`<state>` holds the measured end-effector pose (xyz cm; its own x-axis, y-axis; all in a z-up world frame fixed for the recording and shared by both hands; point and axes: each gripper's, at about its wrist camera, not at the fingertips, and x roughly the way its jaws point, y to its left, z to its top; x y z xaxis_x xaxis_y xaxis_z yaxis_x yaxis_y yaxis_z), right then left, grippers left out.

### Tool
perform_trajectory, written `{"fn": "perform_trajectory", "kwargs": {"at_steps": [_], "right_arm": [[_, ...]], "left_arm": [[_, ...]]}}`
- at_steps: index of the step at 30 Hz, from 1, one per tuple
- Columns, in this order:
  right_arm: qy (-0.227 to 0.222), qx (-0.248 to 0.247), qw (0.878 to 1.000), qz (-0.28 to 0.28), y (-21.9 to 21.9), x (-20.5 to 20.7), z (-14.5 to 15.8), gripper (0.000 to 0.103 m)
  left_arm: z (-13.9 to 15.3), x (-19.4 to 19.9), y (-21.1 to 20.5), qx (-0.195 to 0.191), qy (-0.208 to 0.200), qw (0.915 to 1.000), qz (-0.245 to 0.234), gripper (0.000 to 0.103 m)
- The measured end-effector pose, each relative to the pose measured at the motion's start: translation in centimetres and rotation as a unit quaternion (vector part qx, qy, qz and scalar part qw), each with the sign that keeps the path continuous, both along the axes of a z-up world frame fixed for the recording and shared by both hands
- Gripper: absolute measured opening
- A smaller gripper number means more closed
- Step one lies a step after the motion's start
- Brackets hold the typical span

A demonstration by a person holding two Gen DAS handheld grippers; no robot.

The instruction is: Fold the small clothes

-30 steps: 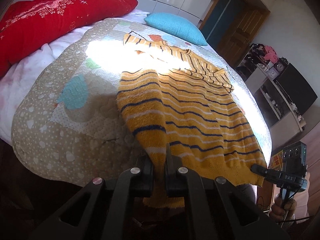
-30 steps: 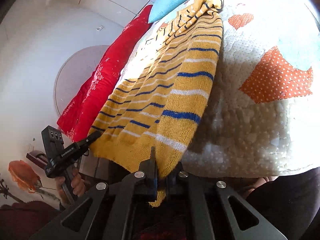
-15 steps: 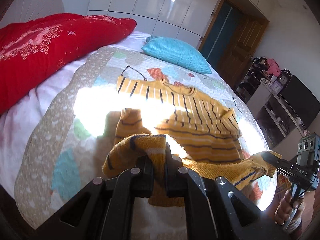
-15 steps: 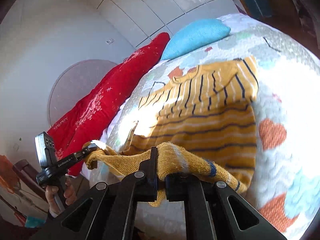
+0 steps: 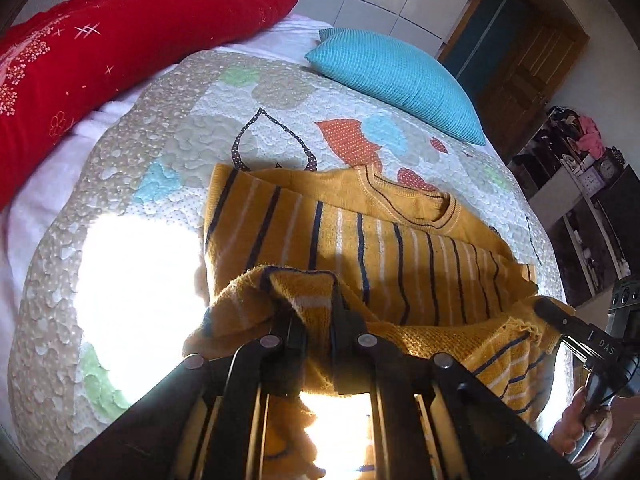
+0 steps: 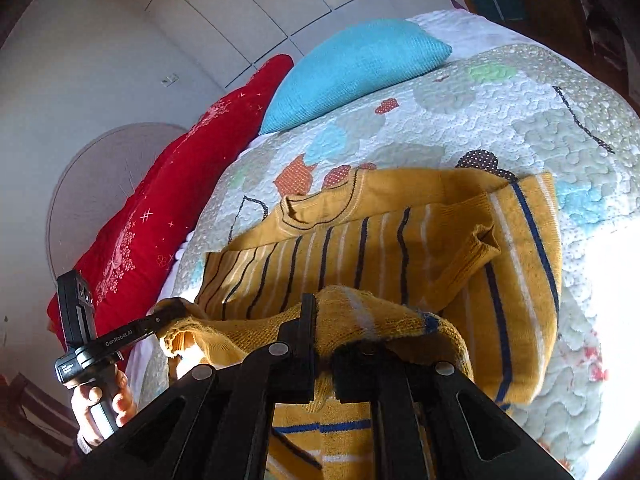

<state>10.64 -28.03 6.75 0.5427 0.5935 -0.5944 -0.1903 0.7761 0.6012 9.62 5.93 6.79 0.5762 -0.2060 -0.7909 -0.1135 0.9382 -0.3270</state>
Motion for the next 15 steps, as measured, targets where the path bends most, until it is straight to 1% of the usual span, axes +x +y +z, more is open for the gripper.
{"fn": "perform_trajectory", "kwargs": {"at_steps": [2, 4, 5, 6, 7, 8, 9, 10, 11, 13, 14, 15], "right_arm": [[0.016, 0.006, 1.0, -0.005, -0.2, 2.3, -0.9, 0.009], [0.031, 0.015, 0.999, -0.011, -0.5, 4.4, -1.7, 0.012], [0.04, 0.02, 0.999, -0.016, -0.7, 5.4, -2.2, 0.018], [0.049, 0.025, 0.998, -0.023, -0.9, 6.2, -2.6, 0.028], [0.056, 0.034, 0.997, -0.031, -1.1, 7.0, -3.0, 0.035], [0.059, 0.044, 0.997, -0.039, -1.4, 7.6, -3.3, 0.045], [0.06, 0.055, 0.996, -0.046, -1.6, 8.1, -3.6, 0.05], [0.061, 0.063, 0.995, -0.052, -1.8, 8.6, -3.7, 0.052], [0.062, 0.068, 0.994, -0.057, -2.0, 9.0, -3.9, 0.056], [0.064, 0.076, 0.993, -0.067, -2.2, 9.7, -4.1, 0.059], [0.065, 0.078, 0.992, -0.073, -2.3, 10.0, -4.3, 0.061], [0.067, 0.077, 0.992, -0.079, -2.3, 10.2, -4.4, 0.062]], "left_arm": [[-0.6, 1.6, 0.5, -0.018, 0.009, 0.9998, 0.008, 0.012], [-1.0, 2.9, 1.0, -0.042, 0.012, 0.9989, 0.017, 0.014], [-1.3, 3.5, 1.3, -0.057, 0.016, 0.998, 0.02, 0.016], [-1.5, 4.0, 1.6, -0.076, 0.019, 0.9967, 0.022, 0.018], [-1.7, 4.5, 1.9, -0.096, 0.019, 0.9949, 0.023, 0.025], [-1.8, 5.0, 2.2, -0.114, 0.017, 0.993, 0.026, 0.036], [-1.8, 5.2, 2.6, -0.128, 0.011, 0.9912, 0.032, 0.042], [-1.6, 5.4, 3.0, -0.137, 0.001, 0.9897, 0.043, 0.059], [-1.4, 5.5, 3.6, -0.142, -0.011, 0.9881, 0.057, 0.071], [-1.3, 5.7, 4.8, -0.163, -0.027, 0.9833, 0.077, 0.077], [-1.4, 6.0, 5.3, -0.17, -0.025, 0.9815, 0.084, 0.077], [-1.6, 6.2, 5.7, -0.167, -0.017, 0.9813, 0.093, 0.077]]}}
